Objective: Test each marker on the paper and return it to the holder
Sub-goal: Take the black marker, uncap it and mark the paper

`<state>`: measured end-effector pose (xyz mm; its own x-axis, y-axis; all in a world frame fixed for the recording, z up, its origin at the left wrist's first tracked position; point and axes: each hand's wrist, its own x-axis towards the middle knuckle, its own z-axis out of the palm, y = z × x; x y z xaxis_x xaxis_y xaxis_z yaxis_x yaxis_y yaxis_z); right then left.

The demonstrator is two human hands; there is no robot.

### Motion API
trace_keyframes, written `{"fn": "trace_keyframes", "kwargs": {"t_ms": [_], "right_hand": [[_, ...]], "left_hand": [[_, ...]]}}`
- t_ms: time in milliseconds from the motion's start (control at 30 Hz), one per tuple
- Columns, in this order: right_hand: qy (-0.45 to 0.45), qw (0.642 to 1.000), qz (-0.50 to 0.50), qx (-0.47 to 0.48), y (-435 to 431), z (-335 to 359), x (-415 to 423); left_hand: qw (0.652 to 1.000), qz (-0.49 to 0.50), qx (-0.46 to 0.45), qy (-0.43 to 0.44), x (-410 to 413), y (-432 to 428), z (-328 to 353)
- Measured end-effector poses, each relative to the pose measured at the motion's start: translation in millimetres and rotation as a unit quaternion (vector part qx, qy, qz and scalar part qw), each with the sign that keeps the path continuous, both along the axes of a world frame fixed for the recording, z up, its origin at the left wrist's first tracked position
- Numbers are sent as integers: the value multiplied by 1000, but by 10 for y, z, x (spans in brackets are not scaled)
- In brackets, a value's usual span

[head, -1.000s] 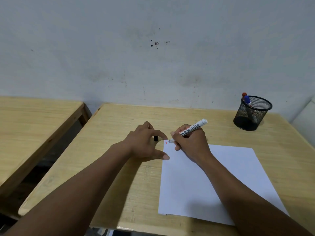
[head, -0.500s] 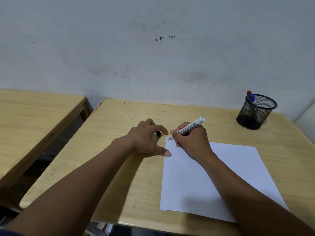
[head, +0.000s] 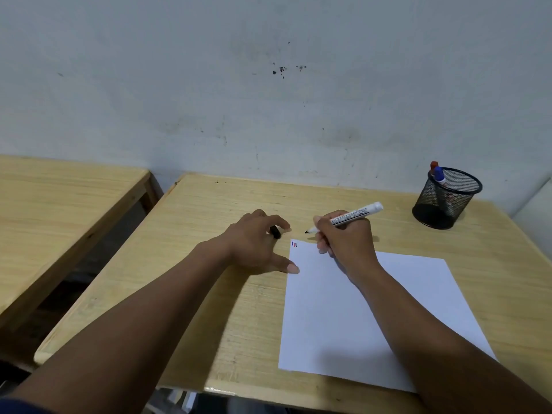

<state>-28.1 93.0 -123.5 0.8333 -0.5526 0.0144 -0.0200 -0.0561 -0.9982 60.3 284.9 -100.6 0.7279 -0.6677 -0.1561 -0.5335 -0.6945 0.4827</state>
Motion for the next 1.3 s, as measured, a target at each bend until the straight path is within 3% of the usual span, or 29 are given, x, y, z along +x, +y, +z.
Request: {"fn": "trace_keyframes", "kwargs": {"t_ms": [200,367,567,1067,1300], "right_hand": [[-22,982,-34,182,-126,222,-78],[-67,968,-38,238,-253,509,-170],[-62,967,-34,244,-407,651,-299],[-7,968,-38,250,-347,391,-81],[11,957,-35,287,-369,365,1]], "left_hand": [[993,55,-101,20,29,-40,13],[985,92,-148,0,42,-61,30],[994,44,-95,22,27,-150,111],[995,24,50,-84,371,-690,203],[994,29,16,-107,444,-870,113]]}}
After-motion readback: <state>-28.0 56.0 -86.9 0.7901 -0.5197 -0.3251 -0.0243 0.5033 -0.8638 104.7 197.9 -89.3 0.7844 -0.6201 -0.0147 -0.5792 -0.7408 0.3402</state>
